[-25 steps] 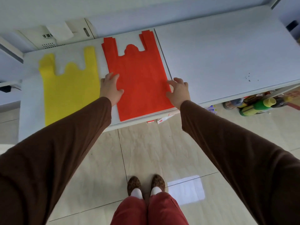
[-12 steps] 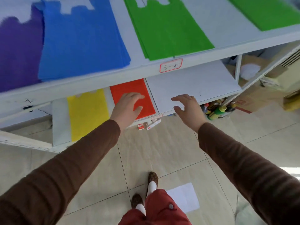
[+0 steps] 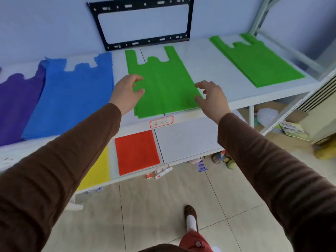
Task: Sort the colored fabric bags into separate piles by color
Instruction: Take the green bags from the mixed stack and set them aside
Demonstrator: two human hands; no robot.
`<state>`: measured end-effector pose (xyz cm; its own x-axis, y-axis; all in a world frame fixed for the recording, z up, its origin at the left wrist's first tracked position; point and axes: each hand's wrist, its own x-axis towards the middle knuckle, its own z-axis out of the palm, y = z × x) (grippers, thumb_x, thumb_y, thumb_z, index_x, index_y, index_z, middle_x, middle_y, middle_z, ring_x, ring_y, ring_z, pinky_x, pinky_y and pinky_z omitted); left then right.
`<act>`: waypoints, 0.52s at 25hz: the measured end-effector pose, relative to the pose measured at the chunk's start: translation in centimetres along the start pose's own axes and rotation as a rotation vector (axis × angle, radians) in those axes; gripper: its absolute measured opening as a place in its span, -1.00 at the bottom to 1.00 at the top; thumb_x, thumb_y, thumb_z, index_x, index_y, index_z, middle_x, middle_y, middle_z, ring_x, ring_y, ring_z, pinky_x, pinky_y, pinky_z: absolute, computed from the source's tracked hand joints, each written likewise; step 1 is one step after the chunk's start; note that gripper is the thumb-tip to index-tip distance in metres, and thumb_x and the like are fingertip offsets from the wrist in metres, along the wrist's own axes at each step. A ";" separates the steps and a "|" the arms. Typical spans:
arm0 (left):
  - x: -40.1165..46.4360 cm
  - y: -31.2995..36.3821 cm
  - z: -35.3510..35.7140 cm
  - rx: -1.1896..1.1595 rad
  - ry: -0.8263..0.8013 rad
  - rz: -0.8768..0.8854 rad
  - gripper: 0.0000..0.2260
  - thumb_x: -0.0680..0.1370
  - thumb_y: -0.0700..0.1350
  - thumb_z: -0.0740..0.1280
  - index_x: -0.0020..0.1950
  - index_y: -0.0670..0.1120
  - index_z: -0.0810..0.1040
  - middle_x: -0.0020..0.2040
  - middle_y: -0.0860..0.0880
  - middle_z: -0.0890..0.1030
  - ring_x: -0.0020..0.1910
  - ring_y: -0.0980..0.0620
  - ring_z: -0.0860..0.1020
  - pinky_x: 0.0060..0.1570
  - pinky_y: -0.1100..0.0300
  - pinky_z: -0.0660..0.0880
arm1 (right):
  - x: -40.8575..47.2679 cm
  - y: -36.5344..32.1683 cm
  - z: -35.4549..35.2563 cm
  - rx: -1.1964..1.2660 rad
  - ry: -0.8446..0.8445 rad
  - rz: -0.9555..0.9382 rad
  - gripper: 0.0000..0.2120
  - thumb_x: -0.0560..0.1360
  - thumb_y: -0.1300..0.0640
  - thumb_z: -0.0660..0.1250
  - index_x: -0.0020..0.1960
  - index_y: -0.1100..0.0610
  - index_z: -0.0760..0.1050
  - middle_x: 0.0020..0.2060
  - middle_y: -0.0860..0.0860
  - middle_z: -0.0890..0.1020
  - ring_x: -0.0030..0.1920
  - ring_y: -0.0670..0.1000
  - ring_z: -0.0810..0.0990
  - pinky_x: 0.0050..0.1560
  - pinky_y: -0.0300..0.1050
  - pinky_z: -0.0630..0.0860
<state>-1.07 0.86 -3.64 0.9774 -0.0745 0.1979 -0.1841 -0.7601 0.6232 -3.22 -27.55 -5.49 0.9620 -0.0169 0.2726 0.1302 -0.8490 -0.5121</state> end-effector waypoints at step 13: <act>13.7 -2.1 3.2 0.302 -0.108 -0.624 -0.24 0.42 -0.09 0.53 0.47 -0.27 0.19 0.37 -0.27 0.39 0.32 -0.26 0.43 0.27 -0.06 0.43 | 12.1 1.0 3.8 -0.140 -0.443 0.238 -0.49 0.46 0.11 0.44 0.30 0.26 0.32 0.21 0.18 0.53 0.21 0.20 0.54 0.04 -0.08 0.43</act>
<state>13.05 -0.65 -4.69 0.8987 0.3826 -0.2143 0.4366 -0.8264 0.3556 9.50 -26.64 -5.80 0.9742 -0.0189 -0.2249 -0.1090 -0.9119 -0.3956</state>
